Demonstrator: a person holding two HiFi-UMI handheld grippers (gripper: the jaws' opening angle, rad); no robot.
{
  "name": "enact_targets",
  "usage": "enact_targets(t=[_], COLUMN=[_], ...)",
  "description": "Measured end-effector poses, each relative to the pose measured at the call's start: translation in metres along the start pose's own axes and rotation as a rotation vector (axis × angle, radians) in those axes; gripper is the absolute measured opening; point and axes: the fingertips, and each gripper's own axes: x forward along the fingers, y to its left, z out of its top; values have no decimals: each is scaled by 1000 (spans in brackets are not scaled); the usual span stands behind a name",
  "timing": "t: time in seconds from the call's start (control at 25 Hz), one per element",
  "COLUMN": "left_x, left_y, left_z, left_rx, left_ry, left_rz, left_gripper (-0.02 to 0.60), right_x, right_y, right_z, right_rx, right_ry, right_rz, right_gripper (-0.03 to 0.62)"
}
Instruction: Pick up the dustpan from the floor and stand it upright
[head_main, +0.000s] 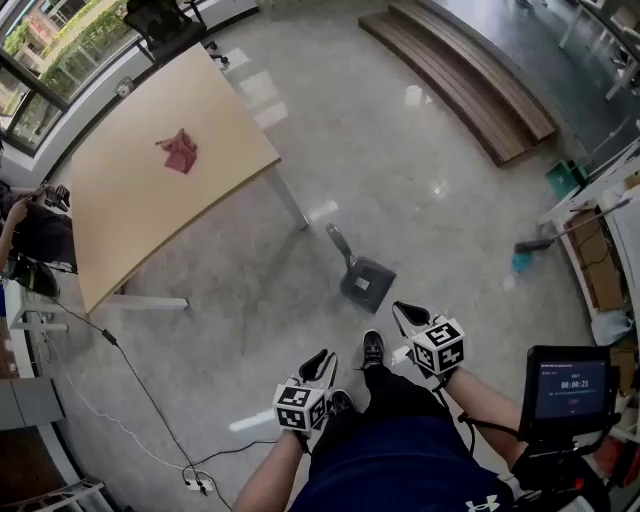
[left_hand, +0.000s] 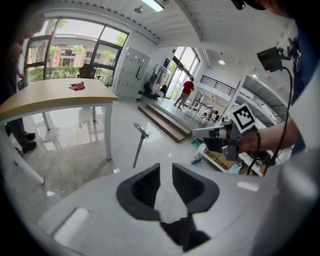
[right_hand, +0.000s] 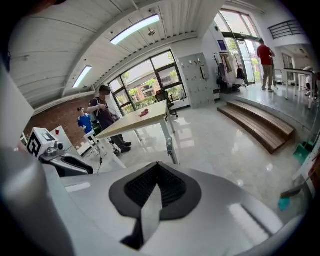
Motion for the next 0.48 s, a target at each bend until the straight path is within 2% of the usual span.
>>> enact_targets(t=[0.24, 0.48], left_x=[-58, -100], left_y=[8, 9], left_z=[-23, -46], left_rx=[-9, 14], left_ry=[-46, -69], left_rz=[-8, -43], left_gripper=[71, 64], right_x=[-18, -48], right_y=[77, 128], right_z=[7, -8], right_rx=[-97, -149], right_ry=[-46, -57], right_rz=[11, -32], right_gripper=[11, 11])
